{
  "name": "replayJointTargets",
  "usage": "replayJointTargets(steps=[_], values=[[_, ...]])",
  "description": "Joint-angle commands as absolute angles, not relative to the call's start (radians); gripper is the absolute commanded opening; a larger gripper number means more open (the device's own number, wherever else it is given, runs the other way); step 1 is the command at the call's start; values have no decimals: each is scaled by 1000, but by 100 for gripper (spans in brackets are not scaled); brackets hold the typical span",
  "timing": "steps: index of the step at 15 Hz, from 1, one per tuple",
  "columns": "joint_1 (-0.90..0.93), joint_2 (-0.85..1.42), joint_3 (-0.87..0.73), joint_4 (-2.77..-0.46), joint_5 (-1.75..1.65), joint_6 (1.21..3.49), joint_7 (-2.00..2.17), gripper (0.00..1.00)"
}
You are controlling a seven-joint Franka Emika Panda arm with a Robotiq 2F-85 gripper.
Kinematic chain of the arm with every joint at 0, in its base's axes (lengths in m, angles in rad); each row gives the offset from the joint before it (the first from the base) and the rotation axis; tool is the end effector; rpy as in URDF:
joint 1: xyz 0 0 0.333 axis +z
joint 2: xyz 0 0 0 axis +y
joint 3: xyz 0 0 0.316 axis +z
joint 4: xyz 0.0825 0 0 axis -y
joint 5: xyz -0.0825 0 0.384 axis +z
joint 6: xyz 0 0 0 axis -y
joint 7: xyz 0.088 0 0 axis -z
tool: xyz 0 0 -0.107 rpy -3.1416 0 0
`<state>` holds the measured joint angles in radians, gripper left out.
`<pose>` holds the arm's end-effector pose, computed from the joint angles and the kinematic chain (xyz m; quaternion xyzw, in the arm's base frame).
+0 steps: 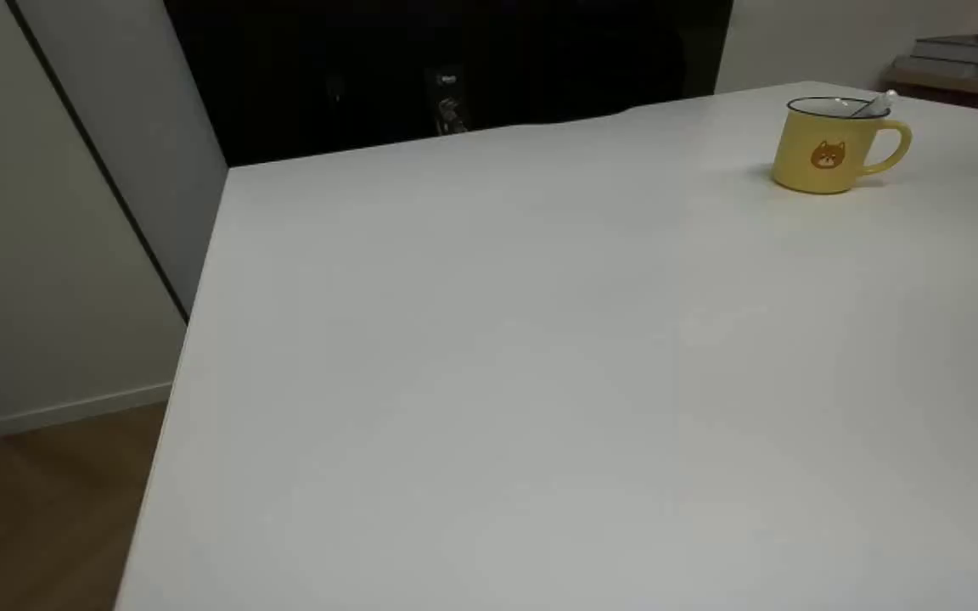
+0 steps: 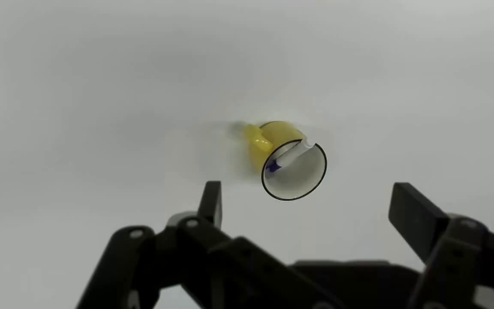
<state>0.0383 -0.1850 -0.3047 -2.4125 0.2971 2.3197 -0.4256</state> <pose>0.4603 -0.1208 0.3881 -0.9893 0.0162 -0.0836 0.1185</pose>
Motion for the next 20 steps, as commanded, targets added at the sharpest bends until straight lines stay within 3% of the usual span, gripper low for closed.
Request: replayJointTargets(steps=[1, 13, 20], values=[[-3, -183, -263, -2411, 307, 2317, -432, 100], [-3, -184, -264, -2411, 307, 2318, -432, 100], [-24, -155, -186, -2476, 237, 2594, -395, 100]])
